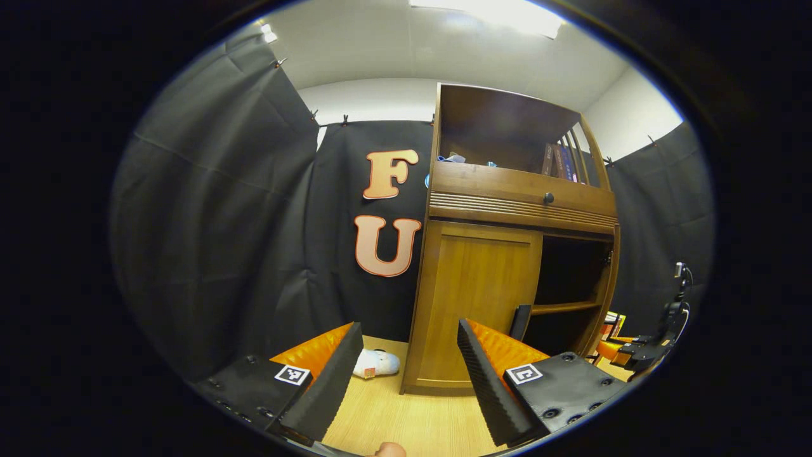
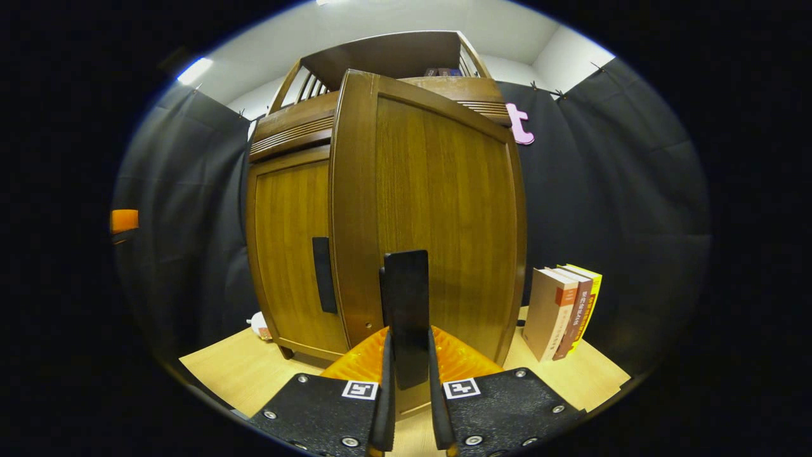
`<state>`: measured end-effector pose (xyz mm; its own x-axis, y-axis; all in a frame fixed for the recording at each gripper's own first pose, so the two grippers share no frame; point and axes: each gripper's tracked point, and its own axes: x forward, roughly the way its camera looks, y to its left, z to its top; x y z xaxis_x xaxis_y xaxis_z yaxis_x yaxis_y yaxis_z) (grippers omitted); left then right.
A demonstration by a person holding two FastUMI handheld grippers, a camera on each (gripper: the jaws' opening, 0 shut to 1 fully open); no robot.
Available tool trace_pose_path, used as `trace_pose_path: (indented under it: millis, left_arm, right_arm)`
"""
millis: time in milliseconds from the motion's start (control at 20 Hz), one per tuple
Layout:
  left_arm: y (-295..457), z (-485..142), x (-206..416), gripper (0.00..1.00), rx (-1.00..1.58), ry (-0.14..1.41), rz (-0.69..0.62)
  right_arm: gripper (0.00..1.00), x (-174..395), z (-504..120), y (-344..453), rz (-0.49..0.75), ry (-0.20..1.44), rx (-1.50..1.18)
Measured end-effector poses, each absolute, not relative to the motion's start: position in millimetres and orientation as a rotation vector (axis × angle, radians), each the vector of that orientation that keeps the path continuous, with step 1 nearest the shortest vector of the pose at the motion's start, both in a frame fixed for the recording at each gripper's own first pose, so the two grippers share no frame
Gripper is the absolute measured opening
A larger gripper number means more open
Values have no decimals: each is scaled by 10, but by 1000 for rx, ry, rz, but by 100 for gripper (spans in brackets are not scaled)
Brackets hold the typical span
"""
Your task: Open the right door of the double-door shoe cabinet with the right hand, and open the left door with the left hand.
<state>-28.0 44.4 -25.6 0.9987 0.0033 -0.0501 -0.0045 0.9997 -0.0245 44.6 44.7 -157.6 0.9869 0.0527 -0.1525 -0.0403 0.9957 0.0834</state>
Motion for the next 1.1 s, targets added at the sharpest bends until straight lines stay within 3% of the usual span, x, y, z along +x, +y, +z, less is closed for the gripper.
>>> trace_pose_path:
  millis: [550,1100]
  left_arm:
    - [42,-218,-355,99,-33,36,-58]
    - [-494,-249,-249,96,-20,37,-101]
  right_arm:
    - [6,-39,-1512,-286,-68,155,32]
    - [5,-203,-1508,-806,-106,128,10]
